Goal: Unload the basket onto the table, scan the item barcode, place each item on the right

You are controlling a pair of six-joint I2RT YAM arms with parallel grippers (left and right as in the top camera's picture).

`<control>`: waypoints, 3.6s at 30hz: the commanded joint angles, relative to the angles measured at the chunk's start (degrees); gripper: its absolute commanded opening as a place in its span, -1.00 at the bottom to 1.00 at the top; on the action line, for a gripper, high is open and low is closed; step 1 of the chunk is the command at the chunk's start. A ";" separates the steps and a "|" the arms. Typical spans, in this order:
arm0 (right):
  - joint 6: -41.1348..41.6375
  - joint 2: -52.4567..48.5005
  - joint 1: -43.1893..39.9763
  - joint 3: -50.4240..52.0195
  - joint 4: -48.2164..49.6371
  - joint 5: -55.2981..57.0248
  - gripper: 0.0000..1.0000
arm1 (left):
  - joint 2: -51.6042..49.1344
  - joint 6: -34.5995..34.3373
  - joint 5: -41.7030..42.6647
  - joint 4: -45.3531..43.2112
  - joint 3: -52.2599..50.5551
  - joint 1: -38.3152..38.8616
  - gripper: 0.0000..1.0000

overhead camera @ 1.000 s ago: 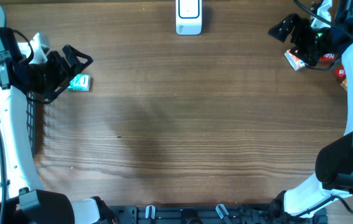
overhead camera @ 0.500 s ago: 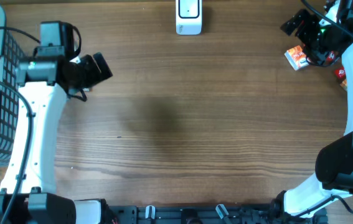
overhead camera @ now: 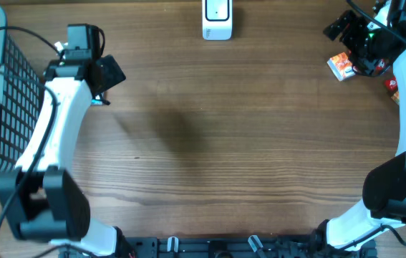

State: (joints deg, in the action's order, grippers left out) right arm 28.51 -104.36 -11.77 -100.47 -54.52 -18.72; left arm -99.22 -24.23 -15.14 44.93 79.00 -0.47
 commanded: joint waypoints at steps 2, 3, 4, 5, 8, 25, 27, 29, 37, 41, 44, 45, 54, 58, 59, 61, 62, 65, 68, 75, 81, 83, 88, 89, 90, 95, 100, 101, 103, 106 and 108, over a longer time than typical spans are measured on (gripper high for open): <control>0.61 -0.28 0.09 0.44 0.15 1.14 0.99 | -6.19 6.05 -5.53 -2.82 -0.70 0.20 0.99; 0.61 -0.28 0.09 0.44 0.15 1.14 0.99 | -7.34 6.05 -7.41 -3.98 -0.70 0.20 1.00; 0.61 -0.28 0.09 0.44 0.15 1.14 0.99 | -8.28 6.08 -9.05 -5.03 -0.70 0.20 0.99; 0.59 -0.28 0.09 0.44 0.15 1.14 0.99 | -9.25 6.10 -11.17 -6.29 -0.70 0.20 1.00; 0.61 -0.28 0.09 0.44 0.15 1.14 1.00 | -10.86 7.39 -14.12 -8.98 -0.70 0.20 1.00; 0.61 -0.26 0.09 0.44 0.15 1.14 0.99 | -18.36 10.58 2.05 -15.61 -0.70 -5.18 0.95; 0.61 -0.28 0.09 0.44 0.15 1.14 0.99 | -18.36 10.60 7.10 -15.67 -0.70 -5.99 0.95; 0.61 -0.28 0.09 0.44 0.15 1.14 0.99 | -18.36 11.17 11.17 -16.04 -0.70 -6.47 0.96; 0.61 -0.28 0.09 0.44 0.15 1.14 1.00 | -18.36 13.60 22.86 -14.45 -0.81 -6.36 0.94; 0.59 -0.28 0.09 0.44 0.13 1.14 0.99 | -18.36 15.89 31.95 -11.47 -0.81 -5.66 0.85; 0.59 -0.28 0.09 0.44 0.15 1.14 1.00 | -18.34 18.27 39.23 -8.96 -0.81 -3.91 0.83; 0.61 -0.28 0.09 0.44 0.13 1.14 0.99 | -18.32 18.25 42.18 -8.26 -0.79 -2.80 0.85; 0.59 -0.28 0.09 0.44 0.15 1.14 0.99 | -18.21 16.28 54.73 -10.12 -0.79 13.99 0.84; 0.61 -0.28 0.09 0.44 0.15 1.14 0.99 | -17.75 16.28 54.21 -10.99 0.50 20.70 0.91; 0.59 -0.28 0.09 0.44 0.13 1.14 0.99 | -17.33 16.26 53.86 -10.82 1.38 21.77 0.95; 0.59 -0.28 0.09 0.44 0.13 1.14 0.99 | -14.71 16.04 52.46 -9.75 4.26 22.47 0.99; 0.59 -0.28 0.09 0.44 0.13 1.14 0.99 | -13.33 16.06 50.88 -8.70 5.66 22.18 1.00; 0.61 -0.28 0.09 0.44 0.13 1.14 1.00 | -8.61 16.06 42.62 -4.22 9.86 20.72 1.00; 0.61 -0.28 0.09 0.44 0.15 1.14 1.00 | -2.25 15.85 34.69 0.59 13.55 18.64 1.00; 0.59 -0.28 0.09 0.44 0.13 1.14 1.00 | 16.11 5.46 22.60 6.84 14.75 12.17 1.00; 7.23 -0.28 0.09 0.44 2.51 1.09 0.99 | 27.17 5.79 22.45 13.46 14.75 6.05 1.00; 12.92 -0.28 0.09 0.44 2.51 1.09 0.99 | 29.79 5.79 22.08 16.26 14.75 4.11 1.00; 18.34 -0.26 0.09 0.44 1.33 -2.45 1.00 | 33.88 5.79 18.18 23.96 14.75 0.68 1.00; 16.50 -0.26 0.11 0.44 1.57 -6.08 0.99 | 34.12 5.77 18.18 24.87 14.75 0.50 1.00; 13.29 -0.35 0.52 0.44 2.27 -9.97 1.00 | 34.40 5.77 18.18 26.25 14.75 0.46 1.00; -13.22 -1.44 8.68 0.48 2.29 -16.61 1.00 | 33.88 5.75 18.25 28.04 14.75 0.46 1.00; -21.03 -3.10 18.91 1.64 0.26 -2.80 0.99 | 32.61 5.75 18.25 28.87 14.75 0.46 1.00; -21.03 -3.37 20.35 1.92 0.79 1.05 0.99 | 32.39 5.73 18.27 29.09 14.75 0.46 1.00; -20.92 -4.22 23.82 2.95 1.64 8.83 1.00 | 31.91 5.73 18.27 29.38 14.75 0.46 1.00; -20.96 -6.23 27.65 3.45 3.08 12.37 0.99 | 31.36 5.75 18.25 29.40 14.75 0.46 1.00; -22.34 -7.37 29.29 3.45 3.52 12.24 1.00 | 31.26 5.75 18.25 29.44 14.75 0.46 1.00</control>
State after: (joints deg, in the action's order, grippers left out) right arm 10.13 -108.95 15.57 -97.78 -51.83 -13.65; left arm -67.51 -17.96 4.08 74.24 93.71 0.34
